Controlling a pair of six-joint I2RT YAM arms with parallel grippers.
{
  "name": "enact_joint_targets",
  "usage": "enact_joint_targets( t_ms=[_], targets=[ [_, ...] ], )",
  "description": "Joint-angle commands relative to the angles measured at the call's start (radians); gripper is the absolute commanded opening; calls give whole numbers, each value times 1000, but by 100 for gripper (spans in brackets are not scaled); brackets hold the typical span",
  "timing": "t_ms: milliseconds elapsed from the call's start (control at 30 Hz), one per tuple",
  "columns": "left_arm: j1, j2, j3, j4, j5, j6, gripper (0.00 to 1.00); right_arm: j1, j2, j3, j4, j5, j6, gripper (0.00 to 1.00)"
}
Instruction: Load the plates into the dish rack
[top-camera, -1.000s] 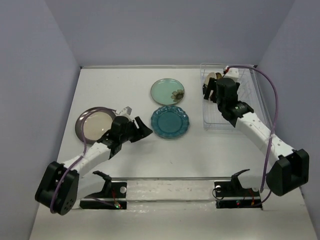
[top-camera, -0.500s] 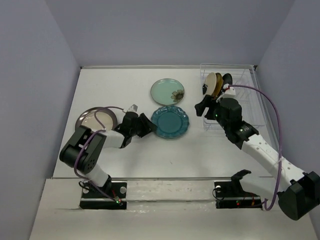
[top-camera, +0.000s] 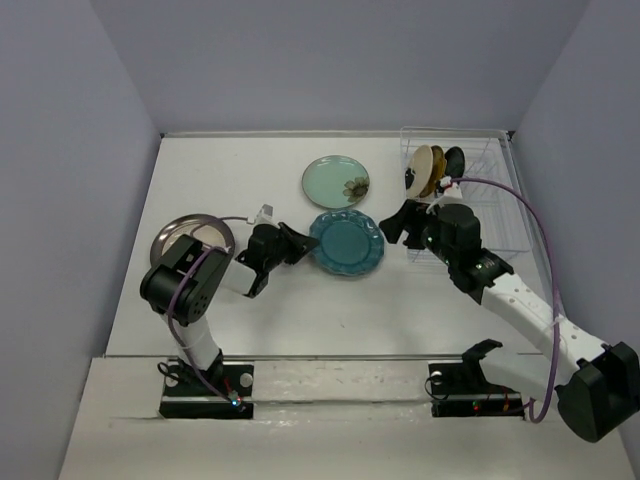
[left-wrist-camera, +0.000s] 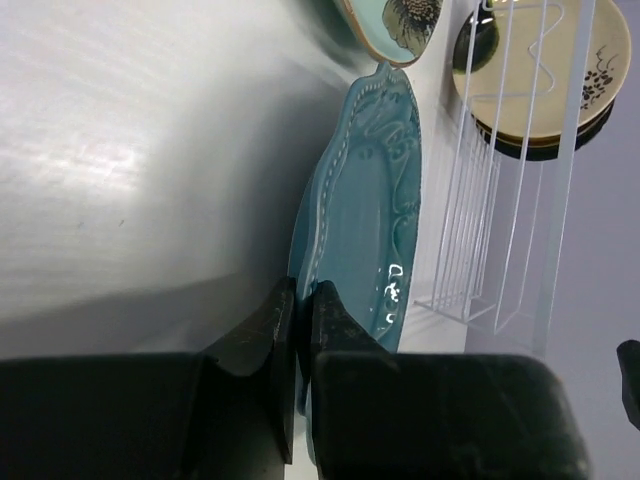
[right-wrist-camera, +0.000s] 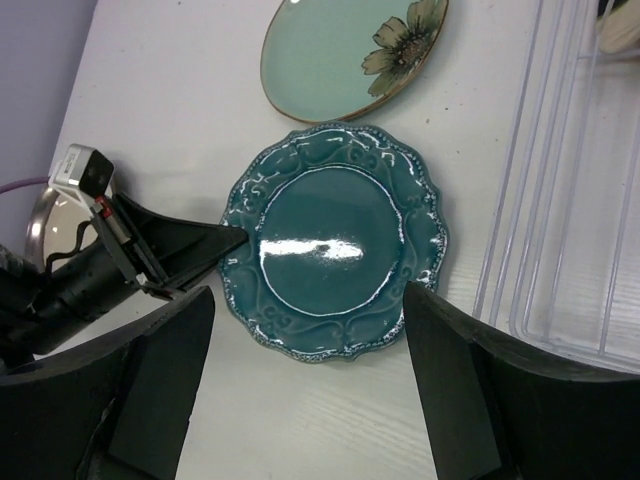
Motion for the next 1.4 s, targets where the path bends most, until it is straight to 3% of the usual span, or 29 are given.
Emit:
enact_joint_targets(
  t_ms=[0, 133, 300, 400, 600, 800, 900, 1000, 1033, 1100, 1133, 1267, 1367],
  targets=[
    [-2, -174, -101, -2, -104, 73, 6, 10, -29, -9, 51, -109, -2, 81],
    [-1, -415, -179, -108, -124, 109, 6, 20, -9, 0, 46, -262, -22, 86],
    [5, -772, -202, -255, -110, 129, 6, 20, 86, 2, 57, -314, -31, 91],
    [11, -906, -176, -341, -83, 143, 6, 20, 146, -10, 103, -339, -33, 94],
    [28, -1040, -152, -433, 1, 146, 6, 20, 215, 2, 146, -391, -57, 97],
    [33, -1072, -112, -446, 113, 140, 6, 20, 269, -30, 307, -676, -16, 98],
    [33, -1075, -81, -420, 181, 122, 6, 20, 304, -73, 451, -768, 50, 85],
    [36, -1089, -41, -410, 233, 111, 6, 20, 327, -111, 604, -839, 134, 47],
    [35, -1095, -24, -412, 248, 109, 6, 20, 333, -122, 650, -869, 183, 23],
    [38, -1109, -10, -423, 256, 111, 11, 20, 335, -139, 778, -903, 233, 8],
    [39, -1110, -3, -435, 256, 126, 16, 20, 333, -138, 812, -941, 249, 7],
    [50, -1086, 80, -594, 253, 246, 72, -22, 260, -107, 829, -902, 285, 7],
    [50, -1068, 181, -804, 209, 406, 85, -119, 151, -31, 696, -812, 268, 7]
  ],
)
